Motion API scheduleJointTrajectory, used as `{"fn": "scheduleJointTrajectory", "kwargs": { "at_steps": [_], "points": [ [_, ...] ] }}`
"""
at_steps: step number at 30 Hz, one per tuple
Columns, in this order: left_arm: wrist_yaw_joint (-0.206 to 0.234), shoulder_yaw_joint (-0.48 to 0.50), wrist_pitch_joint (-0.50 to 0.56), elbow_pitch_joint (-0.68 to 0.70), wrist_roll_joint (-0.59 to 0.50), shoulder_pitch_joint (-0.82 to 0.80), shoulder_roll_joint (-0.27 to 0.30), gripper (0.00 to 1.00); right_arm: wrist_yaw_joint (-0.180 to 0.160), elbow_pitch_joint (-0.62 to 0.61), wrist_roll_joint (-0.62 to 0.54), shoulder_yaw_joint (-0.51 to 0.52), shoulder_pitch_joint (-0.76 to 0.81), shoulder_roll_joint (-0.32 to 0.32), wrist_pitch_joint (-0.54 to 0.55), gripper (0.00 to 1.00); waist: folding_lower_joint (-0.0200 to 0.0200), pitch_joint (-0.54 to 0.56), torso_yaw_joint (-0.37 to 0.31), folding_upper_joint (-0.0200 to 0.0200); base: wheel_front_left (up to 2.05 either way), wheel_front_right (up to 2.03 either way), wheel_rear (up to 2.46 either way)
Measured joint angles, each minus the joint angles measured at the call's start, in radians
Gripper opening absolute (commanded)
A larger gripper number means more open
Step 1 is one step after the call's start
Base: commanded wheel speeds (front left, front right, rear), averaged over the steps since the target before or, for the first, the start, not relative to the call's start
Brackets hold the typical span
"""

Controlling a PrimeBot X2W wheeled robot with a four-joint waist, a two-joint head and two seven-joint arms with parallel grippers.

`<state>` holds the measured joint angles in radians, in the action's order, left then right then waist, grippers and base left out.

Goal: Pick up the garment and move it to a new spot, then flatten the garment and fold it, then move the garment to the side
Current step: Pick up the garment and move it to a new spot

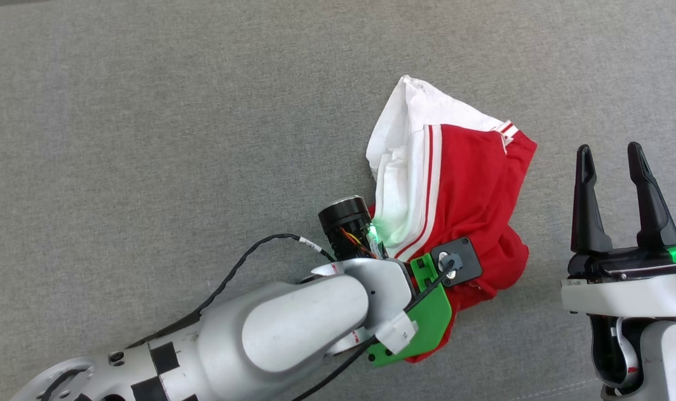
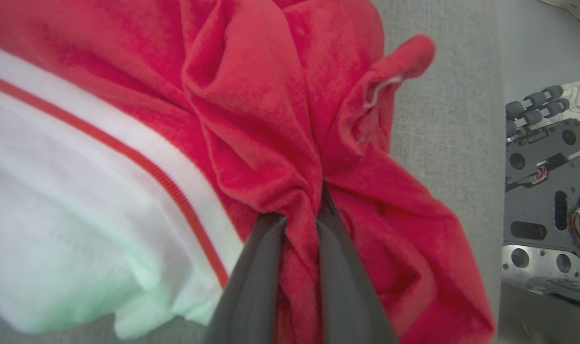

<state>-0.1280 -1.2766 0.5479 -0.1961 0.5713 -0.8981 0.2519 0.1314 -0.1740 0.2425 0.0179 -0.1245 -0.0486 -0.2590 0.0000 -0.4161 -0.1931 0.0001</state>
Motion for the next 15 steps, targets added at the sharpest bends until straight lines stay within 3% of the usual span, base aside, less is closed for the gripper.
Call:
{"fn": "scheduleJointTrajectory", "kwargs": {
  "at_steps": [1,2,10,15],
  "points": [
    [0.000,-0.001,-0.031,-0.011,0.000,-0.001,-0.001,0.47,0.000,0.001,0.000,0.000,0.000,0.000,0.000,1.00,0.0000,0.001,0.005,0.0000,0.00,0.00,0.00],
    [0.000,-0.002,-0.060,-0.022,-0.002,-0.003,-0.001,1.00,0.000,0.003,0.000,0.000,0.000,0.000,0.000,1.00,0.0000,0.002,0.009,0.0000,0.00,0.00,0.00],
    [0.005,0.029,-0.458,-0.149,-0.021,-0.053,-0.042,1.00,0.000,0.024,-0.020,0.025,0.026,0.000,0.000,1.00,0.0000,0.063,0.048,0.0000,0.00,0.00,0.00],
    [0.082,0.098,-0.623,-0.152,-0.028,-0.045,-0.056,1.00,0.000,0.036,-0.034,0.040,0.063,0.000,0.000,1.00,0.0000,0.119,0.080,0.0000,0.00,0.00,0.00]
  ]
}}
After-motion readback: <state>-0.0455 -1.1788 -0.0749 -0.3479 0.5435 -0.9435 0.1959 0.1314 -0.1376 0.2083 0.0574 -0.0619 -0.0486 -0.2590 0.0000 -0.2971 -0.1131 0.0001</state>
